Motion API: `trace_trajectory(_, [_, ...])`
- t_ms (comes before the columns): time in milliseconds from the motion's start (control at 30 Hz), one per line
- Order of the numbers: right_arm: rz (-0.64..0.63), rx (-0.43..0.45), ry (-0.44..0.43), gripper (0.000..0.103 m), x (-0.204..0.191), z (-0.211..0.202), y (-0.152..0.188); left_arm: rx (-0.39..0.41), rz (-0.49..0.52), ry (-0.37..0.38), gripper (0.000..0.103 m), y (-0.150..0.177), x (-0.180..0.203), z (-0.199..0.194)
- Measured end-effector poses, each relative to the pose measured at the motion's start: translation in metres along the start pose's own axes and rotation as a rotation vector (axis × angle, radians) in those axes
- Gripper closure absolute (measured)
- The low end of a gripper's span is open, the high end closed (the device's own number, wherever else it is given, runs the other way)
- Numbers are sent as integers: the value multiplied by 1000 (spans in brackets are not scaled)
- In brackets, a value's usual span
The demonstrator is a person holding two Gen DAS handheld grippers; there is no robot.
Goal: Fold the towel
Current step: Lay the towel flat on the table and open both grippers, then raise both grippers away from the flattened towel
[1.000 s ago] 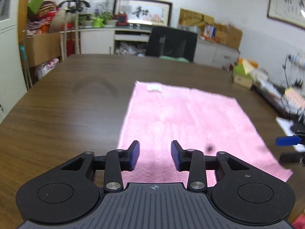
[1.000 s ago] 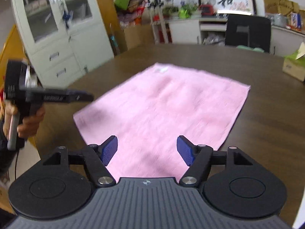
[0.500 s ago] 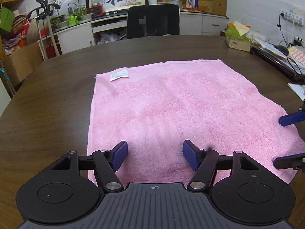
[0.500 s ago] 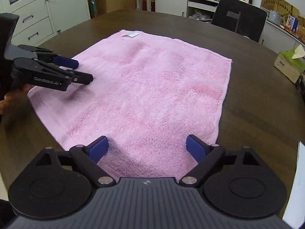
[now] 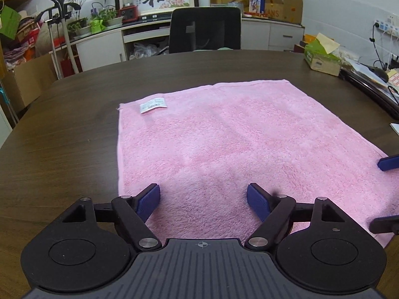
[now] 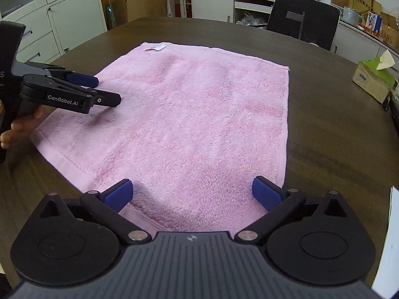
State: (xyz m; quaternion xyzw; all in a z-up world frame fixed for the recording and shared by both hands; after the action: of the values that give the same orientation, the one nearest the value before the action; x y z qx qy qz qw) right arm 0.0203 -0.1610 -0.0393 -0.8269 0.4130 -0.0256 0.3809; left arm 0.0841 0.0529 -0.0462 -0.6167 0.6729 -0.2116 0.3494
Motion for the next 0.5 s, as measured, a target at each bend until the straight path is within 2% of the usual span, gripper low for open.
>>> trace_trajectory(100, [3,19,0,0,1,-1,2,-7,2,-9,24,0,-3,0])
trace_trajectory(200, [47,62,-40,0,3,-8,1,-10,-8,-29,28,-1,-11,-4])
trace_trajectory(367, [134,170,-113,2,11,-38,3,55,-79,-19,28,1,-44,-33])
trace_trajectory(433, [101,210,-71,2,12,-54,6,79,-100,-7,24,4,-54,-45])
trace_trajectory(500, [61,222,-15,2,12,-66,12,96,-126,-3,14,12,-64,-56])
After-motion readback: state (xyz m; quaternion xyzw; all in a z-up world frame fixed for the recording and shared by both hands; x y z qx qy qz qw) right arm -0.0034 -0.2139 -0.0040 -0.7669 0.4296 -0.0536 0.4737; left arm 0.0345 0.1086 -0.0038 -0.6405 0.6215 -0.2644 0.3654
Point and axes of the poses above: each gripper's, at about its wrist camera, not at the fingertips, and z roughly the way its jaws point, x to its right, y to its underside, the point moved 8 cm from there along z, roughly the way its jaws point, and after that the axes turned 15 degrees about -y, right-handed, at the moved point
